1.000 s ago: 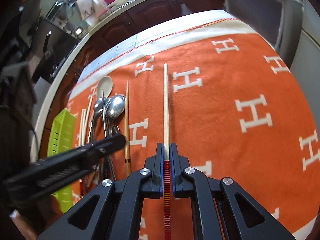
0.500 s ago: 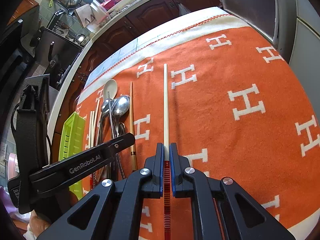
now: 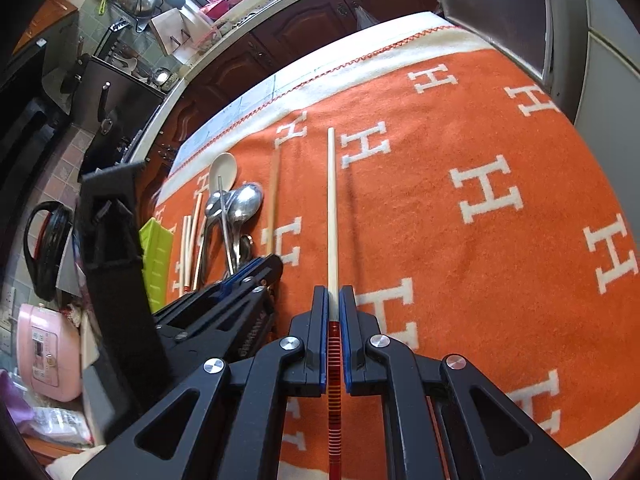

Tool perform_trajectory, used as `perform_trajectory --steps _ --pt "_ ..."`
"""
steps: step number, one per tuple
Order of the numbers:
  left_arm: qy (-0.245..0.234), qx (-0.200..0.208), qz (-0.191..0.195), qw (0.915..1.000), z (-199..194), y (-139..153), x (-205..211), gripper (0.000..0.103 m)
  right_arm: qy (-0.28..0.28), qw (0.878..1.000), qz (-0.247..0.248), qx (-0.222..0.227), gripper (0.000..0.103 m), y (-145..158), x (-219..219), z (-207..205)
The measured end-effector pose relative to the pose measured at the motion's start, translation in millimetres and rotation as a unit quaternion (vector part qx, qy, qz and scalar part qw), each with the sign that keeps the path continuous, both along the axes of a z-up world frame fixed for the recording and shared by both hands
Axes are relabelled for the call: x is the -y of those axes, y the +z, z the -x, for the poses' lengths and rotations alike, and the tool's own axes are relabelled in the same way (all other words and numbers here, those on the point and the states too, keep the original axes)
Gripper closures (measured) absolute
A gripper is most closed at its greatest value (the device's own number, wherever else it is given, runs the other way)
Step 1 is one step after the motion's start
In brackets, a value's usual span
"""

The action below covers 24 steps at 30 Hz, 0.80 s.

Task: Organize utensils
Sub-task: 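Grasp a red-banded white chopstick with the right tool while the left tool grasps a wooden chopstick, then carry both chopsticks into the green tray and open both tools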

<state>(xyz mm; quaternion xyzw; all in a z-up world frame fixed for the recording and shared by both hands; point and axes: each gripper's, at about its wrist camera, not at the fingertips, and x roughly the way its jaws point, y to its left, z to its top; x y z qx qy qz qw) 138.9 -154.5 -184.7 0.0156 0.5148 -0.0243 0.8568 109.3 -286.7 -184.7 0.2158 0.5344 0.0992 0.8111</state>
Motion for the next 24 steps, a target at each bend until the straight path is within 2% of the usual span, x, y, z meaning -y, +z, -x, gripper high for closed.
perform_trajectory --steps 5,11,14,18,21,24 --pt "-0.017 -0.008 0.043 0.9989 7 15 -6 0.099 0.003 1.000 0.000 0.011 0.098 13 -4 9" --pt "-0.042 0.023 0.083 0.9954 37 74 -38 0.099 0.016 0.999 -0.014 0.025 0.098 41 -14 19" --pt "-0.036 0.040 0.076 0.9956 55 101 -73 0.099 0.034 0.999 -0.015 0.033 0.098 58 -30 22" --pt "-0.007 0.052 0.048 0.9975 77 123 -133 0.099 0.081 0.995 -0.018 0.047 0.098 85 -74 24" --pt "0.028 0.064 0.013 0.9975 92 131 -177 0.099 0.117 0.992 -0.022 0.051 0.098 101 -118 23" --pt "0.067 0.066 0.003 0.9956 98 132 -219 0.099 0.147 0.988 -0.023 0.045 0.098 110 -167 18"
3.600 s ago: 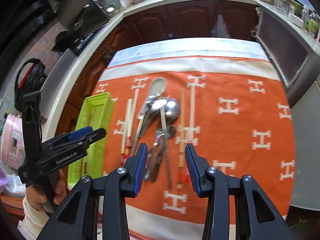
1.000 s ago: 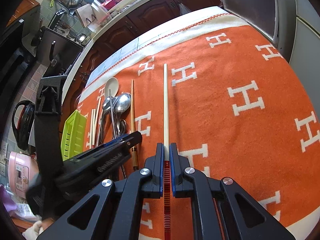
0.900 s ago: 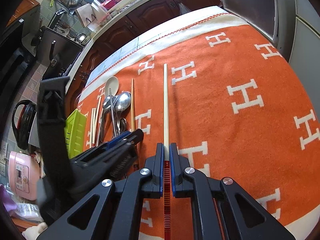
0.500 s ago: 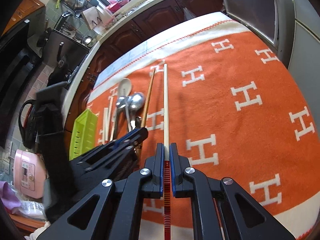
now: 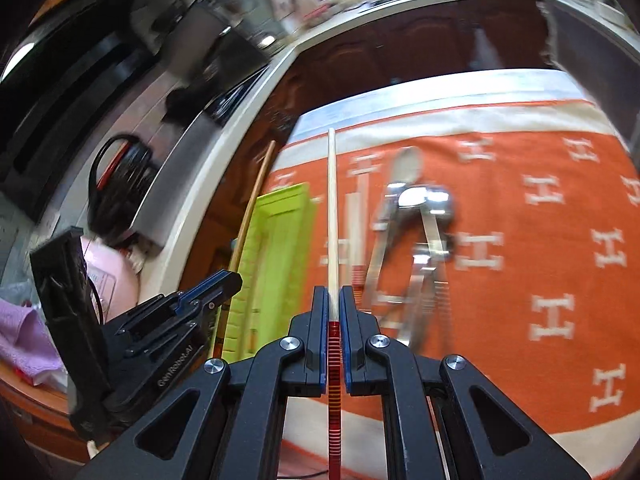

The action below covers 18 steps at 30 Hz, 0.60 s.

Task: Organize utensils
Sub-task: 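Carry both chopsticks into the green tray and open both tools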

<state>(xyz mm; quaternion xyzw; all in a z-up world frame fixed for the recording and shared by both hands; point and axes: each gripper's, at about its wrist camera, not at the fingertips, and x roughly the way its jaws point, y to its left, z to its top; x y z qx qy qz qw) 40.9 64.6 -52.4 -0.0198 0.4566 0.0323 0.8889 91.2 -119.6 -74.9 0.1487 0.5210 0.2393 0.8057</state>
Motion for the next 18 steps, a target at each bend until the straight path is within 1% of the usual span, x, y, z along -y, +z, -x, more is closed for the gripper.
perform_trajectory --steps 2,5,9,13,15,16,17,18 --pt "0.022 0.000 0.002 0.9998 2 -3 -24 0.099 0.016 1.000 -0.002 -0.013 0.098 -1 -34 -4" --pt "0.036 -0.010 0.010 0.9992 -1 -15 -48 0.099 0.031 0.998 -0.009 -0.047 0.098 -12 -82 -17" --pt "0.044 -0.034 0.010 0.9984 -11 -41 -65 0.099 0.035 0.997 0.013 -0.072 0.098 -34 -133 -32" --pt "0.048 -0.053 0.024 0.9971 -21 -64 -75 0.098 0.031 0.994 0.027 -0.102 0.097 -62 -164 -52" --pt "0.051 -0.061 0.026 0.9965 -23 -71 -76 0.098 0.034 0.993 0.044 -0.108 0.097 -72 -176 -56" --pt "0.054 -0.061 0.025 0.9963 -24 -73 -78 0.093 0.034 0.992 0.048 -0.110 0.096 -74 -180 -57" --pt "0.055 -0.061 0.026 0.9963 -25 -74 -79 0.085 0.036 0.992 0.049 -0.112 0.096 -76 -184 -58" --pt "0.058 -0.058 0.028 0.9962 -25 -74 -80 0.080 0.039 0.991 0.050 -0.114 0.095 -78 -186 -59"
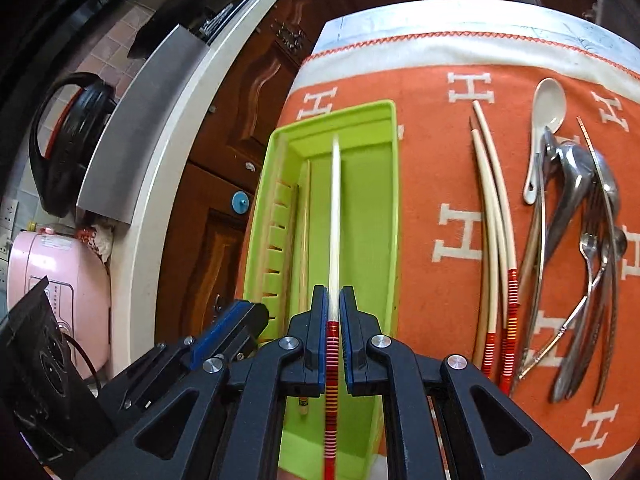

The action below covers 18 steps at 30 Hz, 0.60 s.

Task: Organize utensils
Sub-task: 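Carry both chopsticks into the green tray and open both tools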

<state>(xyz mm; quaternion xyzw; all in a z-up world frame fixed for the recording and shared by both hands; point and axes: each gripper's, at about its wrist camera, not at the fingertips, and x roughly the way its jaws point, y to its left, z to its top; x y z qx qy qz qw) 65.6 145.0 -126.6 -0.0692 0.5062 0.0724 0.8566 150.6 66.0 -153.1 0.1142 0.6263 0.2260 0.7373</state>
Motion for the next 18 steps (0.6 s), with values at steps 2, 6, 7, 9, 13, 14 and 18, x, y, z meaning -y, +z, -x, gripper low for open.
perform_trajectory --steps 2,6,7,9,13,14,18 --pt "0.008 0.006 -0.001 1.0000 2 2 -2 0.061 0.002 1.000 0.001 0.003 0.095 1 -2 0" --pt "0.021 0.016 -0.014 0.9996 9 9 0 0.040 0.002 1.000 -0.003 0.017 0.090 5 3 2" --pt "0.024 0.019 -0.018 0.9994 11 11 0 0.036 0.002 1.000 -0.002 0.021 0.088 4 8 1" --pt "0.028 0.024 -0.019 0.9991 15 15 2 0.033 -0.001 1.000 -0.003 0.028 0.086 9 21 4" --pt "0.034 0.027 -0.009 0.9990 22 21 7 0.024 -0.010 0.999 0.000 0.050 0.081 23 43 18" --pt "0.033 0.030 -0.007 0.9990 24 23 10 0.024 -0.012 0.998 0.002 0.056 0.081 26 47 22" --pt "0.030 0.045 -0.008 0.9985 34 34 20 0.017 -0.029 0.996 0.004 0.089 0.069 42 75 41"
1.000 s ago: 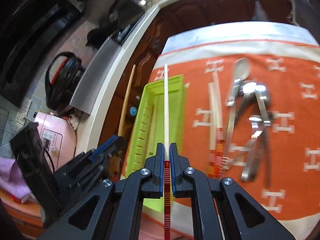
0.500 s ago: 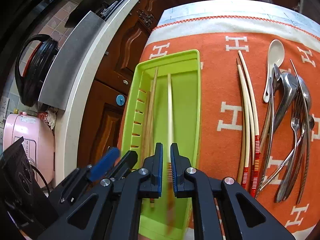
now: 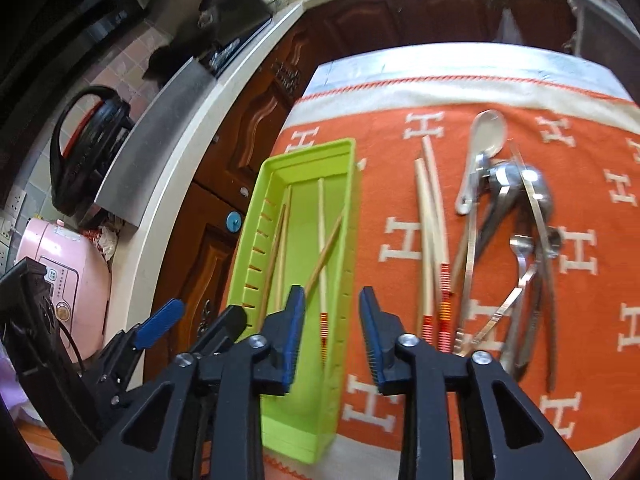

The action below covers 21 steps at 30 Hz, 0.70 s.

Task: Organize utensils
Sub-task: 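Carry both chopsticks into the green tray and open both tools, then move both tools back over the remaining utensils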

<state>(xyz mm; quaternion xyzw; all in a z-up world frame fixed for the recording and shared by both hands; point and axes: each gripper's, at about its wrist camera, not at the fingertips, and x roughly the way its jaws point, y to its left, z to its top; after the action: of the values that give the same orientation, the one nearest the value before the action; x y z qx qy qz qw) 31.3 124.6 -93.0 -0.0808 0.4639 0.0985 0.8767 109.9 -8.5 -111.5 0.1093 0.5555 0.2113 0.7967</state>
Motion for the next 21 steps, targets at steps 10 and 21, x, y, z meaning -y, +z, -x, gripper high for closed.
perform_trajectory --steps 10,21 --pt "-0.007 0.026 0.001 0.9996 17 23 30 0.001 -0.032 0.995 0.026 0.095 0.066 47 73 50" --pt "-0.043 0.048 -0.018 0.9977 9 27 78 0.001 -0.063 0.988 0.056 0.129 0.052 79 141 74"
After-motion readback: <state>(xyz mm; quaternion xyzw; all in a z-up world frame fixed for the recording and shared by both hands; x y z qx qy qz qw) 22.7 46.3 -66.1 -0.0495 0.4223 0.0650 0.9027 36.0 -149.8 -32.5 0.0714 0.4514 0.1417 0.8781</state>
